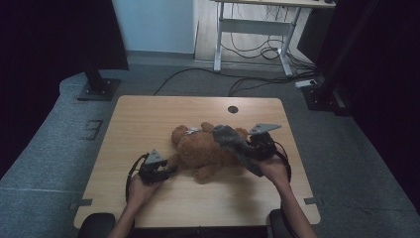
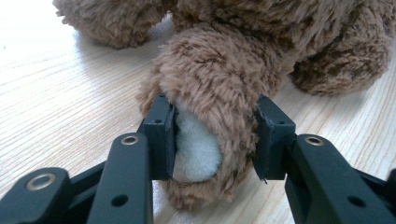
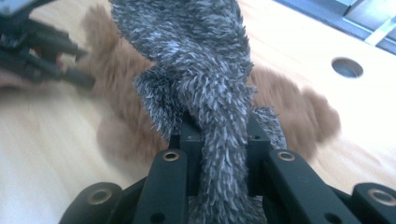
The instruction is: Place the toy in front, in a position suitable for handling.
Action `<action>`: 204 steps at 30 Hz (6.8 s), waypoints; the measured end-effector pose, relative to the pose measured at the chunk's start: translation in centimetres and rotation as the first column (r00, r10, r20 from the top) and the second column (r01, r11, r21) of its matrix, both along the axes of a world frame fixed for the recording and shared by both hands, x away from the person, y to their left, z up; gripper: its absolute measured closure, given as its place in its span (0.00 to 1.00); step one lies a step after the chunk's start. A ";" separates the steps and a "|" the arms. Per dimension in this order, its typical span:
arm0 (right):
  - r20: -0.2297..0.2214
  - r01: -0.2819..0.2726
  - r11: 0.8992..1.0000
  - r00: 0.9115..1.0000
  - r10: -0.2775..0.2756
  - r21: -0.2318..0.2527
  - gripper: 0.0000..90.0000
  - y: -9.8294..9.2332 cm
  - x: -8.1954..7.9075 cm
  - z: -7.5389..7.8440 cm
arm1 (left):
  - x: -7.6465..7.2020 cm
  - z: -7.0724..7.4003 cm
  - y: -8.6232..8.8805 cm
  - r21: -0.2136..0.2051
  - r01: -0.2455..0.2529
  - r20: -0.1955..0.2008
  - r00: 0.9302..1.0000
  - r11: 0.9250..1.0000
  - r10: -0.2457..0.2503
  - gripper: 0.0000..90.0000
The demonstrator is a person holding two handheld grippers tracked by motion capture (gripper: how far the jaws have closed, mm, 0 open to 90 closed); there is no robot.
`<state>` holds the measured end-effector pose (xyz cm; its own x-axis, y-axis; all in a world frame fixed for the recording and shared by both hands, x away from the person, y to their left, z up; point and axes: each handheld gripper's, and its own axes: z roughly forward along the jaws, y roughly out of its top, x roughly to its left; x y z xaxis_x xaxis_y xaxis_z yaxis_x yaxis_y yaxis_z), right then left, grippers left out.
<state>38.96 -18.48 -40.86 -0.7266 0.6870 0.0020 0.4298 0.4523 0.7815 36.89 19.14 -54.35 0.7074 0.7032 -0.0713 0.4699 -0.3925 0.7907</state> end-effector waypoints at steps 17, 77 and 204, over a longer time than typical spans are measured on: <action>-0.055 0.072 0.997 0.996 -0.071 0.009 0.84 -0.8 1.3 -3.5 | 0.0 0.0 0.0 0.005 0.008 -0.001 1.000 1.000 -0.008 0.66; -0.065 0.093 0.995 0.993 -0.094 -0.019 0.83 -1.0 4.8 1.8 | 0.0 0.0 0.0 -0.005 0.004 -0.007 1.000 1.000 -0.004 0.64; -0.022 0.072 0.979 0.997 -0.078 -0.189 0.83 4.2 6.6 -0.3 | -0.7 0.0 -0.1 -0.007 0.019 -0.013 1.000 1.000 -0.019 0.67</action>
<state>45.58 -14.28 -41.21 -0.6745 0.7297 -0.1121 0.4895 0.5557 0.6720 36.22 19.08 -54.35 0.7199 0.6888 -0.0855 0.4725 -0.3960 0.7874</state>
